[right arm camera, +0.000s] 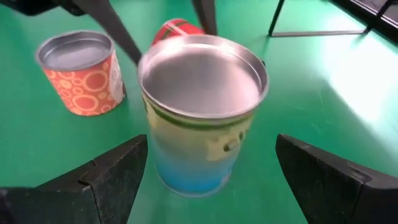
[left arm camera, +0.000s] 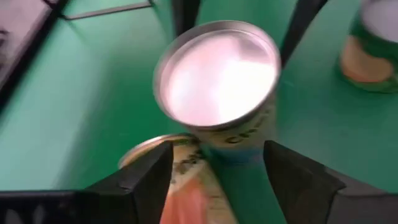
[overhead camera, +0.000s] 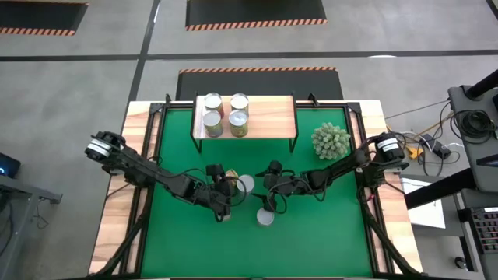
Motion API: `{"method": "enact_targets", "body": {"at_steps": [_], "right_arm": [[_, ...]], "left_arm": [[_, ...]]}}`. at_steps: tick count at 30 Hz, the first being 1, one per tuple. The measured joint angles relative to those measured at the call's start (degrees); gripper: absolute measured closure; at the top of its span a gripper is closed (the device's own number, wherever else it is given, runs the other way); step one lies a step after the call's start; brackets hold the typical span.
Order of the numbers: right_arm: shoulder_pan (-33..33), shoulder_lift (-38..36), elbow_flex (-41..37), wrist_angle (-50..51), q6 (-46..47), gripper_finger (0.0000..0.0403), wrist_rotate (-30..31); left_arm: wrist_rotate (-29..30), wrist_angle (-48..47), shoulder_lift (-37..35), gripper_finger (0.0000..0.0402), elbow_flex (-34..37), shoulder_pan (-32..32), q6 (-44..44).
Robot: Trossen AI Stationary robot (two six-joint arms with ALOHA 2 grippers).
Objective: Pick and place cans onto a shelf
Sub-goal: Put the canned cherries on the shelf
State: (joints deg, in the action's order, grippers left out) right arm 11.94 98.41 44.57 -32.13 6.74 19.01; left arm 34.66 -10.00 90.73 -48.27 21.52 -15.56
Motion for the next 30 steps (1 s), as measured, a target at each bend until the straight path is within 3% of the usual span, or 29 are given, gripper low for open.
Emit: {"method": "enact_targets", "body": {"at_steps": [15,24,30], "right_arm": [[-1.15,2.96,5.15,0.07,-1.37,0.0062,0.02],[-2.03,3.78,5.73,-0.06,-0.83,0.0117,-2.63],[-2.10,1.66,5.62,3.33,-2.19,0.0111,-4.46]], "left_arm": [[-5.69,3.98,2.02,0.0268,-0.02,-0.04,0.25],[-5.73,3.98,2.02,0.0302,-0.02,-0.04,0.89],[-5.71,2.49,-0.47,0.0314,-0.02,0.28,3.07]]}}
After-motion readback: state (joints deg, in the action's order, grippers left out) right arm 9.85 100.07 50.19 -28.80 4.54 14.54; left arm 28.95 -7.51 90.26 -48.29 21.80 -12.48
